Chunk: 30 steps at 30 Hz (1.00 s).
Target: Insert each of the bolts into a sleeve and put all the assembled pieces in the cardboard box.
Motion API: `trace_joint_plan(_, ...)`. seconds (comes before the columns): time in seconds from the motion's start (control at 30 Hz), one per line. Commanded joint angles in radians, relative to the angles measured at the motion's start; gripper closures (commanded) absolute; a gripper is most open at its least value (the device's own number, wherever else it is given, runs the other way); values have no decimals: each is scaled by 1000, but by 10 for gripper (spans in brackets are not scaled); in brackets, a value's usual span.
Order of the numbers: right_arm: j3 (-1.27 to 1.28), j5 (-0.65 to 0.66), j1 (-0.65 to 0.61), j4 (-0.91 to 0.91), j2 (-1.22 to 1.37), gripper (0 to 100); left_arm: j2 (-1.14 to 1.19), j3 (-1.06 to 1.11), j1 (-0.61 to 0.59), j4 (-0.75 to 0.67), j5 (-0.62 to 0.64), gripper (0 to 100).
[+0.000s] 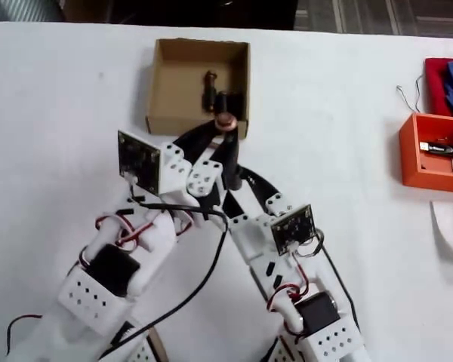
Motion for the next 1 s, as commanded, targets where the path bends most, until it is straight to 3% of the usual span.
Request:
trace_joint_plan(0.0, 11, 8, -1, -24, -4, 978, 2, -4, 11, -25, 32, 974)
trace_joint_plan(0.13, 11, 8, -1, -24, -4, 978, 2, -4, 9, 41, 137, 974)
trace_joint_plan(0.4, 11, 8, -1, -21, -4, 978, 3, -4, 2, 66, 133, 974)
trace_joint_plan(0.57, 11, 8, -1, -19, -4, 978, 5, 12, 11, 66, 60, 974)
trace_joint_plan(0.97, 11, 8, -1, -18, -4, 978, 3, 96, 11, 64, 64, 974)
